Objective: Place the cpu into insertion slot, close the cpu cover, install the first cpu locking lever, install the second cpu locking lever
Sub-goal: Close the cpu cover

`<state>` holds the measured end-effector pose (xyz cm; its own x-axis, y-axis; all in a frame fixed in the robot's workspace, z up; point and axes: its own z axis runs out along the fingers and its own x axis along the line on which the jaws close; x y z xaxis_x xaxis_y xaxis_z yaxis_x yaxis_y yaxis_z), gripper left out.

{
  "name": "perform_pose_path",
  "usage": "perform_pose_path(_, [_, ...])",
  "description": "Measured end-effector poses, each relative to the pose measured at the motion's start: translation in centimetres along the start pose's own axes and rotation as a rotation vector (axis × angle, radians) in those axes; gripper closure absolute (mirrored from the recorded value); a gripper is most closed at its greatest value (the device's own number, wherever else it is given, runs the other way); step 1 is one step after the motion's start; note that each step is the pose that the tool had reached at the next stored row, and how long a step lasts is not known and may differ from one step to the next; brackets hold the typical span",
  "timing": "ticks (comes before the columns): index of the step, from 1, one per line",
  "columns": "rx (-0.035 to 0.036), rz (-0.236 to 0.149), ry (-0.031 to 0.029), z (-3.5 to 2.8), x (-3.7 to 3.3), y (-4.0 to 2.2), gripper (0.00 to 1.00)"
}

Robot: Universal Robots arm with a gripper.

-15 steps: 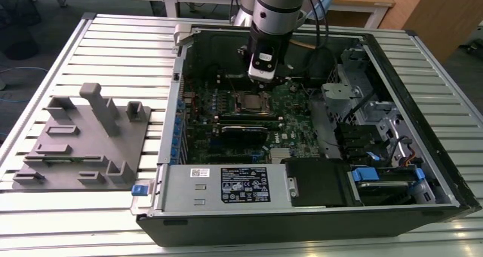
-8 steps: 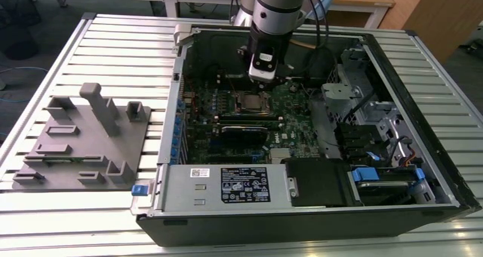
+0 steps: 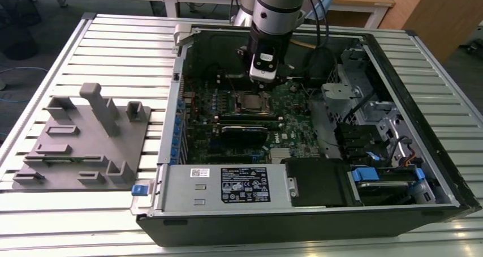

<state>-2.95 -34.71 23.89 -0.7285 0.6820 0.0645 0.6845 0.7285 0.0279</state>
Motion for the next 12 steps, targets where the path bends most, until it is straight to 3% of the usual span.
perform_pose_path(8, [0.0002,-0.003,0.0001,0.0,0.0,0.0,0.89])
perform_pose_path(12, [0.0022,-0.035,0.001,0.02,0.0,0.0,0.89])
